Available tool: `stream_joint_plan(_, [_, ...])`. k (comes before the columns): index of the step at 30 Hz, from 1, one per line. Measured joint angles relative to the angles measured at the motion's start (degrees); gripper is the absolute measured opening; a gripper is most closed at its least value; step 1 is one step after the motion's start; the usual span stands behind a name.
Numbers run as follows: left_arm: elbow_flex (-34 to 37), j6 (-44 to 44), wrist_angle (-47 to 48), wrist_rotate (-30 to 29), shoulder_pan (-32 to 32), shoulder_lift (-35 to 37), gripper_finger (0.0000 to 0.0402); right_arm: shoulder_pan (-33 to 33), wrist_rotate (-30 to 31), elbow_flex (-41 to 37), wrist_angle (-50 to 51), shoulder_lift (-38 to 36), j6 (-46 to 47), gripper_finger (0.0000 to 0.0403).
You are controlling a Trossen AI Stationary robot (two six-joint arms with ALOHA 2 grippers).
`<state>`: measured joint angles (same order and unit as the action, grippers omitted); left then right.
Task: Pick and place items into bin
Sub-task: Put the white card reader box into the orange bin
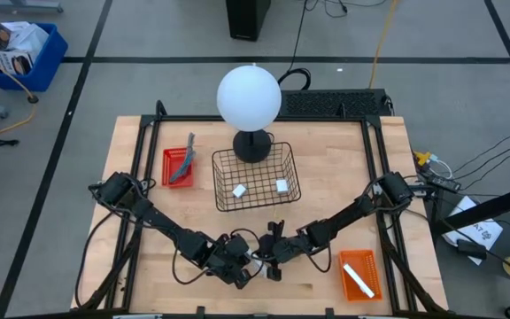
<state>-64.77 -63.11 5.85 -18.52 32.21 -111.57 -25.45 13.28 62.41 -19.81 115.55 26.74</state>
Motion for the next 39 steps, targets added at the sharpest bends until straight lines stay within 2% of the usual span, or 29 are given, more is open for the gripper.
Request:
stream_joint_plan(22, [-0.02, 0.04, 0.00, 0.22, 0.68, 0.04, 0.0008, 0.00, -0.09, 0.04, -0.04, 0.00, 0.46, 0.0072])
stream_joint_plan(39, [-0.04, 1.34, 0.02, -1.57, 3.71, 0.04, 0.0008, 0.00, -0.11, 0.04, 0.02, 0.00, 0.59, 0.0075])
